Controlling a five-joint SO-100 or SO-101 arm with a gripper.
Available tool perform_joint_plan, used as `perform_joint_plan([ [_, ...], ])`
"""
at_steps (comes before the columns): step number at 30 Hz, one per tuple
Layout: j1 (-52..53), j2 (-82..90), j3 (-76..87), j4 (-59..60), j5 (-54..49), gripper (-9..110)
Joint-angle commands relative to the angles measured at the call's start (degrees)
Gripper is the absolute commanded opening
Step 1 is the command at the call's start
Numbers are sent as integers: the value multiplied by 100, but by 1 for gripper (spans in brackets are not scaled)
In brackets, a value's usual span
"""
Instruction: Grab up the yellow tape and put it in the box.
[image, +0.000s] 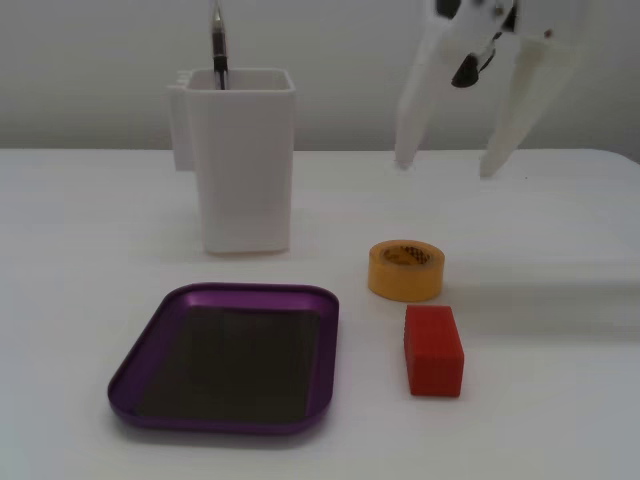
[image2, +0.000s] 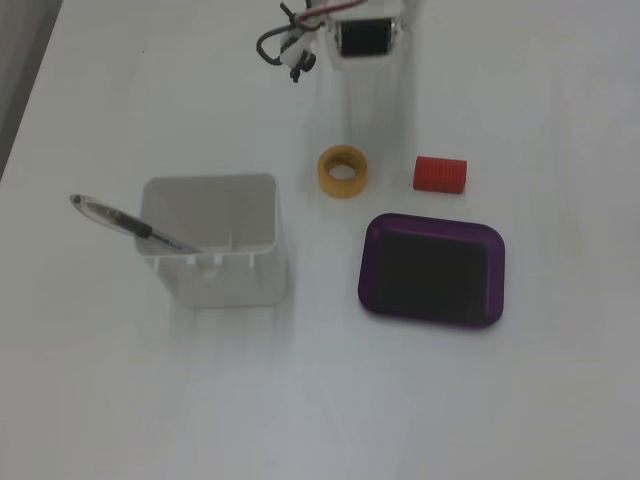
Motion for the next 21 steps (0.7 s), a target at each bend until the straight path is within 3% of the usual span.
perform_joint_plan([
  [1, -44, -677, -483, 299, -44, 22],
  [21, 589, -773, 765, -738, -334, 22],
])
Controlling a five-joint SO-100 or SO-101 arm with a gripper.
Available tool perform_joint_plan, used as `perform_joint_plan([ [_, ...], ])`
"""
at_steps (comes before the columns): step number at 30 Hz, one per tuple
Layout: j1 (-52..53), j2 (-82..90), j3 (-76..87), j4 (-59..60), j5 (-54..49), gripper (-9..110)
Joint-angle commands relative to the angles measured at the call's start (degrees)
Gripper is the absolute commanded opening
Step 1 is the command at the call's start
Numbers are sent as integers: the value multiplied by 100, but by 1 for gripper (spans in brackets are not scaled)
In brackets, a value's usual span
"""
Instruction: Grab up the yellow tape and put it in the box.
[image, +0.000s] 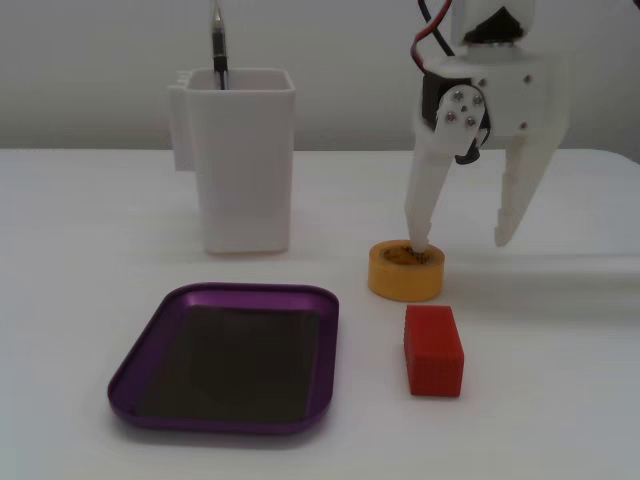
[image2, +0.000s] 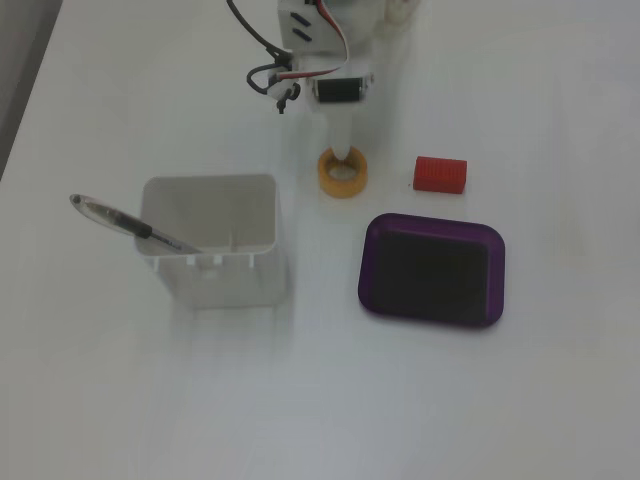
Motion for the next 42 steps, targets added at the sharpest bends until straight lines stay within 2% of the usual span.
perform_joint_plan([
  [1, 26, 26, -26, -53, -18, 22],
  [15, 35, 9, 475, -668, -18, 21],
  [25, -26, 9, 457, -668, -18, -1],
  [38, -53, 185, 299, -571, 53, -1],
  [42, -62, 835, 70, -316, 70, -1],
])
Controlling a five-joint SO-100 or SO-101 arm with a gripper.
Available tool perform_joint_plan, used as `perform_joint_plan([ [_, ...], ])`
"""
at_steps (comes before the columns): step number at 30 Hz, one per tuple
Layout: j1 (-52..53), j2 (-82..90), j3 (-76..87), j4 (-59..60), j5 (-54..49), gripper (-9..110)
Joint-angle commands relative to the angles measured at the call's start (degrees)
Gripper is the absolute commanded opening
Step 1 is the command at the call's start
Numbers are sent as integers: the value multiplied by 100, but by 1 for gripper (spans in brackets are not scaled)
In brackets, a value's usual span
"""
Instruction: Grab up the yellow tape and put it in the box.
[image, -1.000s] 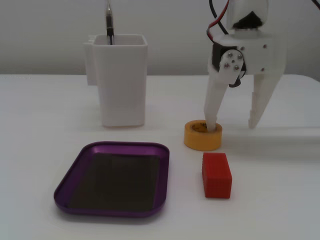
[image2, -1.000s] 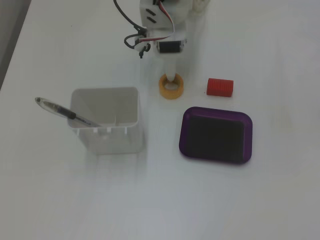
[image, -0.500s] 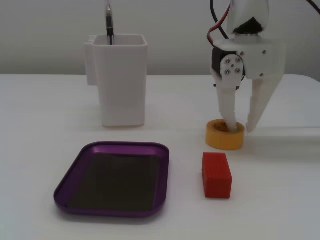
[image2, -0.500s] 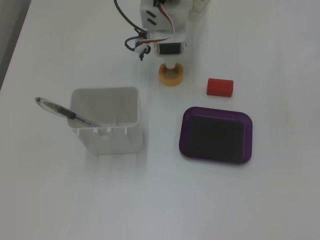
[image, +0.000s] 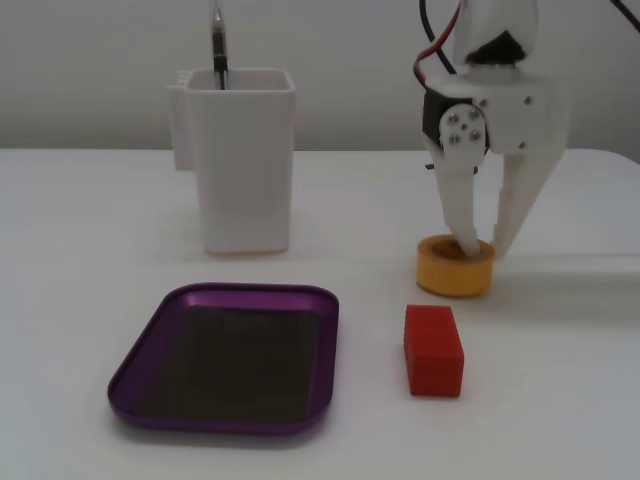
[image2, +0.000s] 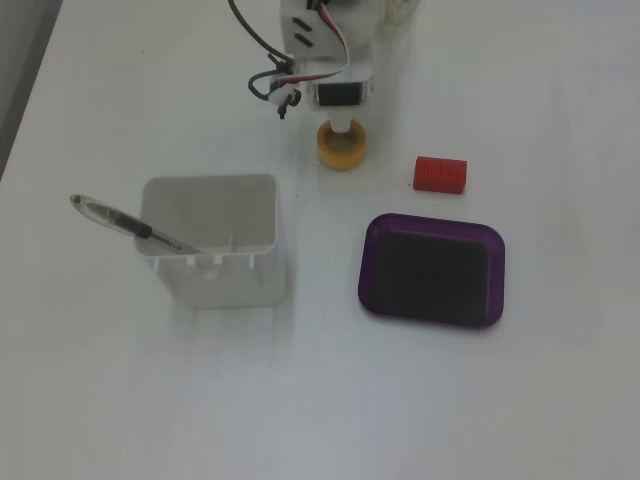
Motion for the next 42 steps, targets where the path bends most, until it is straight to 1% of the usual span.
perform_joint_plan([
  [1, -44, 809, -413, 272, 44, -1],
  [4, -44, 1459, -800, 527, 53, -1],
  [8, -44, 1925, -1459, 861, 62, -1],
  [12, -598, 1749, -1854, 888, 62, -1],
  [15, -1090, 1257, -2153, 835, 220, -1],
  [19, -1450, 167, -2997, 861, 360, -1],
  [24, -1433, -1178, -4069, 905, 360, -1],
  [29, -1433, -2162, -4834, 905, 360, -1],
  [36, -1433, -3146, -5607, 896, 360, -1],
  [42, -1503, -3744, -5950, 888, 431, -1],
])
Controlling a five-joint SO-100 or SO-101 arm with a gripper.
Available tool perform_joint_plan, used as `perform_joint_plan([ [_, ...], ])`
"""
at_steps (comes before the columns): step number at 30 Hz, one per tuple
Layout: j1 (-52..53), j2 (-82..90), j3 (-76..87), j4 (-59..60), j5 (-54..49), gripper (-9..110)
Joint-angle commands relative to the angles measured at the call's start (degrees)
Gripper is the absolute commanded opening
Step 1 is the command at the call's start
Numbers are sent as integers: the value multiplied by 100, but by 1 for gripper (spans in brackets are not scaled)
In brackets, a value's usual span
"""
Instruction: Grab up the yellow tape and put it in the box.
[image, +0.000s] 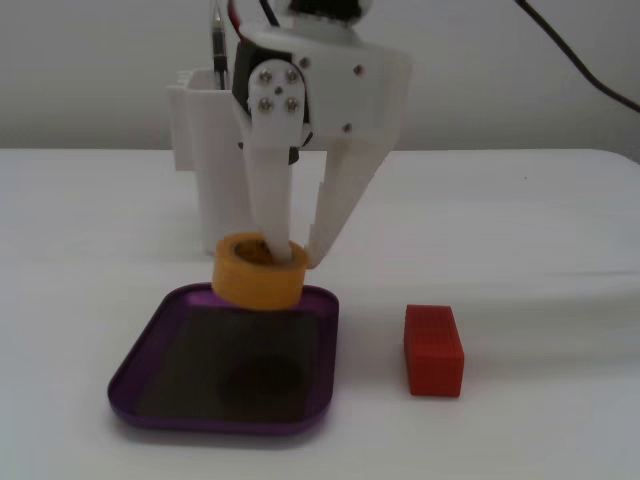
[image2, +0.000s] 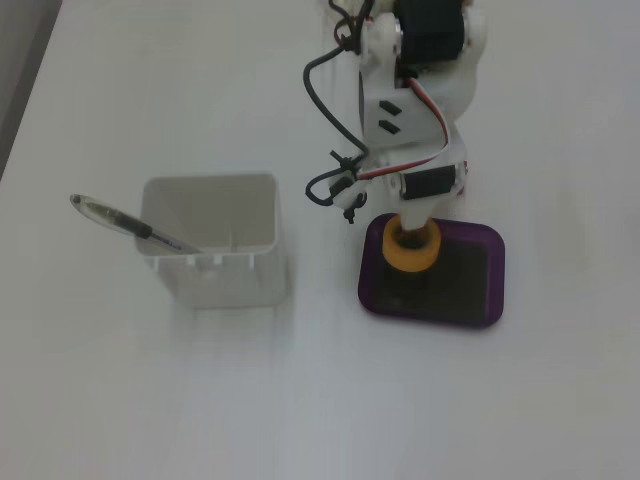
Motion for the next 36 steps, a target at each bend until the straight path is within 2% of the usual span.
perform_joint_plan([
  [1, -44, -105, -404, 26, 79, -1],
  [25, 18, -290, -545, 466, 53, 0],
  [31, 26, -299, -1705, 1248, 79, 9],
  [36, 26, -272, -3226, 2188, 97, 11],
])
